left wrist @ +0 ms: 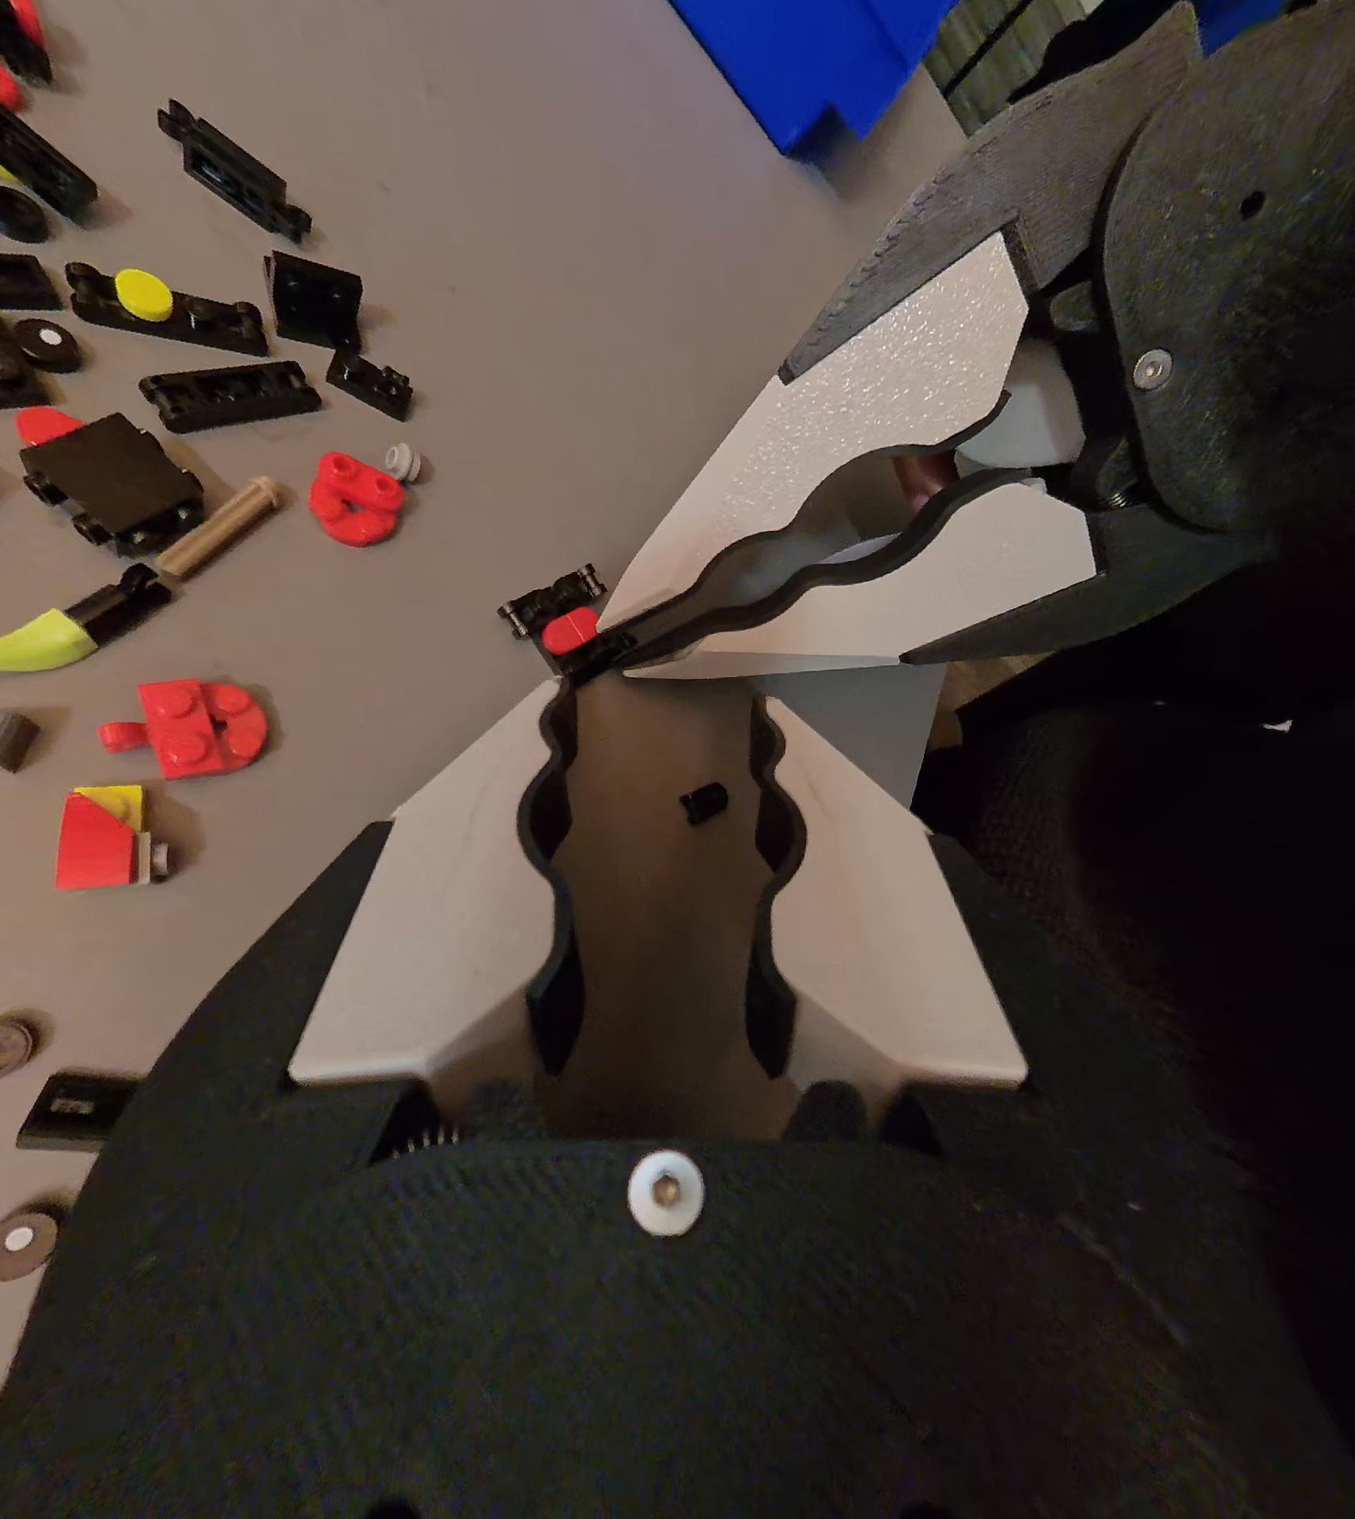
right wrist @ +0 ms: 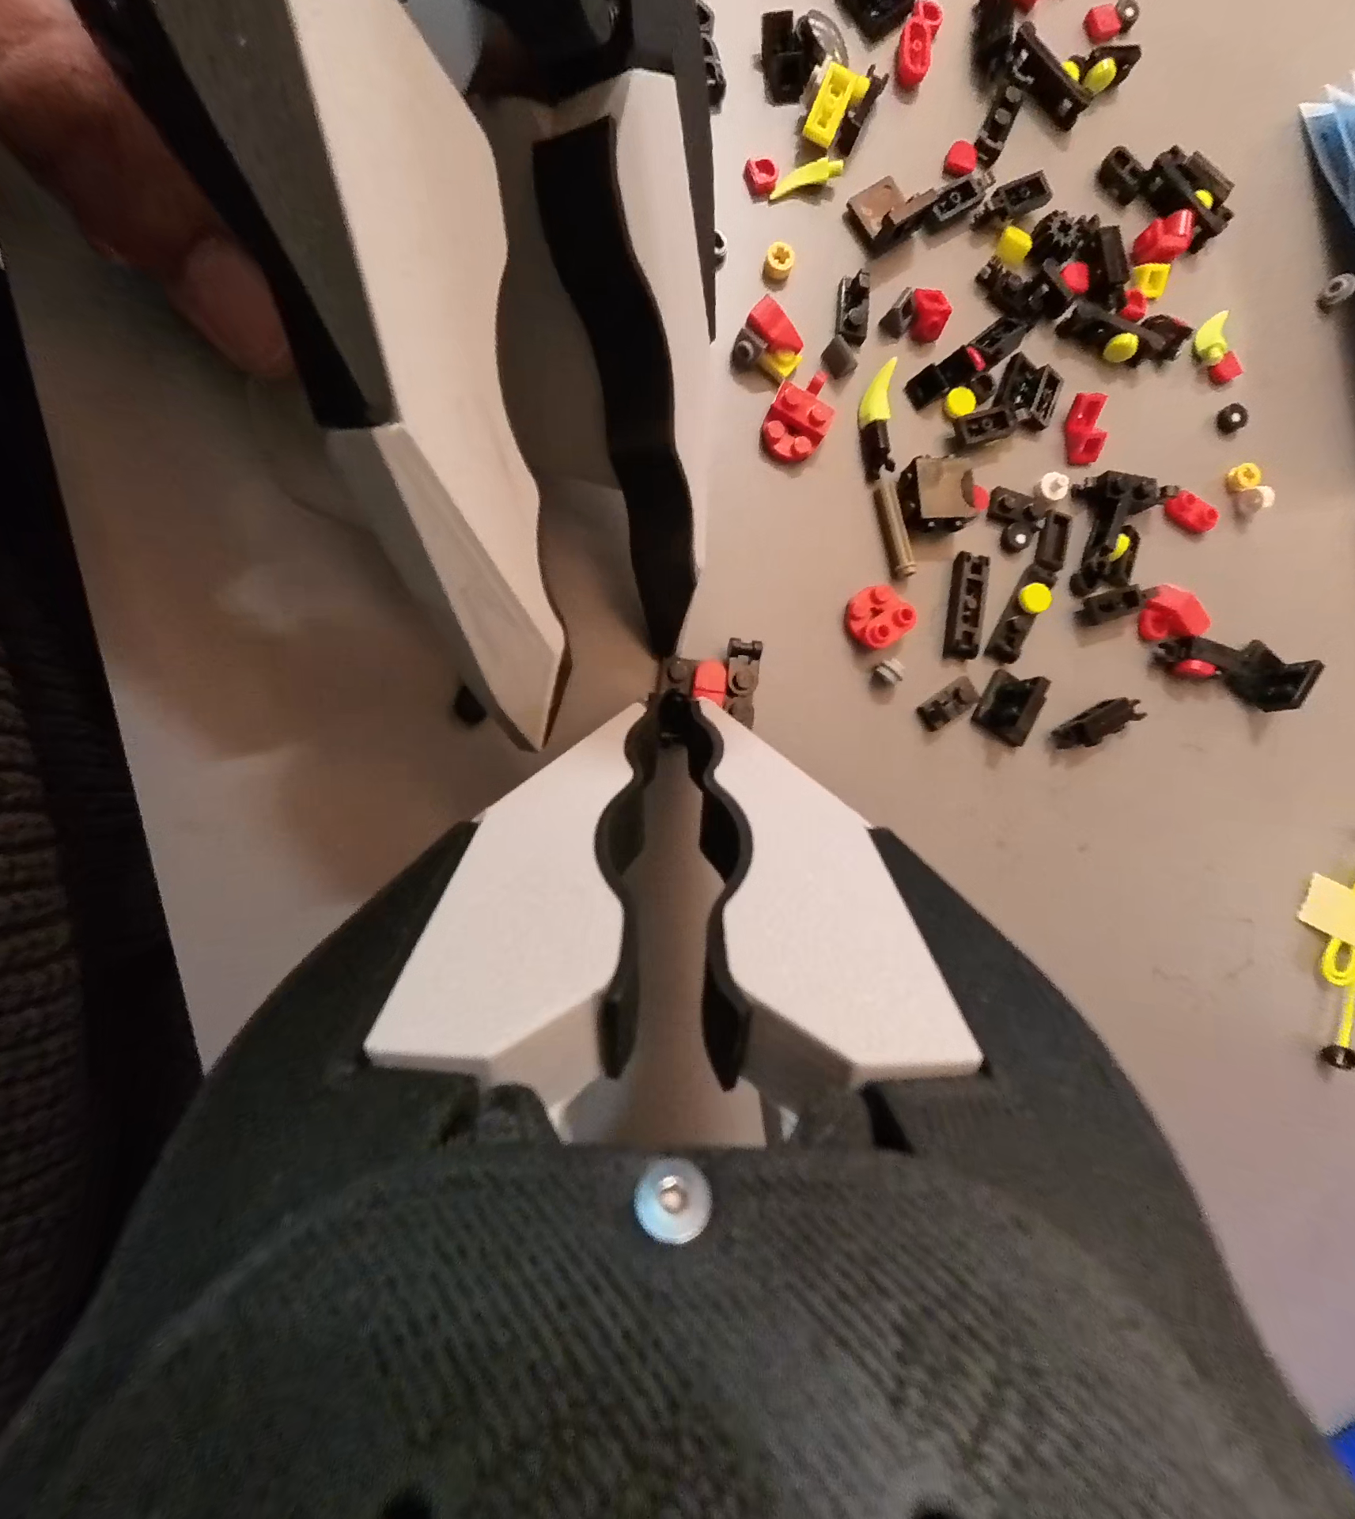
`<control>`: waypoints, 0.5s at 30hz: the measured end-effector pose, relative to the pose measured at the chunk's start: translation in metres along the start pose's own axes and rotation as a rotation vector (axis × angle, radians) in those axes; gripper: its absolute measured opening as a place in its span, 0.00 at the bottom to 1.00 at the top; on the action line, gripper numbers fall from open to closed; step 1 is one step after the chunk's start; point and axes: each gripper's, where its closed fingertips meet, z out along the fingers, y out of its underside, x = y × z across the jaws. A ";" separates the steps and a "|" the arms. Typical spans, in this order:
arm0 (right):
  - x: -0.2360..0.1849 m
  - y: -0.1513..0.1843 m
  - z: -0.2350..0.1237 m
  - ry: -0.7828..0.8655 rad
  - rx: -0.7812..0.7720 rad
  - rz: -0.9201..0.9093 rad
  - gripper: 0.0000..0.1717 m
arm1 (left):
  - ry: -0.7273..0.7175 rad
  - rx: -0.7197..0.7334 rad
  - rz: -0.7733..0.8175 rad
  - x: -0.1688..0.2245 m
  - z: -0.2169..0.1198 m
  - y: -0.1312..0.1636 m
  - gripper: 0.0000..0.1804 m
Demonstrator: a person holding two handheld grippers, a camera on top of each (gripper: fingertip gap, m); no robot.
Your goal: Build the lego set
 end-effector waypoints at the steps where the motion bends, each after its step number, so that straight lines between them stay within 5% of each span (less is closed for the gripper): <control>1: 0.000 0.000 0.000 -0.001 0.000 0.004 0.03 | 0.002 0.001 -0.002 0.000 0.000 0.000 0.22; 15: 0.002 0.001 0.001 -0.018 -0.087 -0.027 0.03 | -0.004 -0.005 0.013 0.001 0.001 0.000 0.22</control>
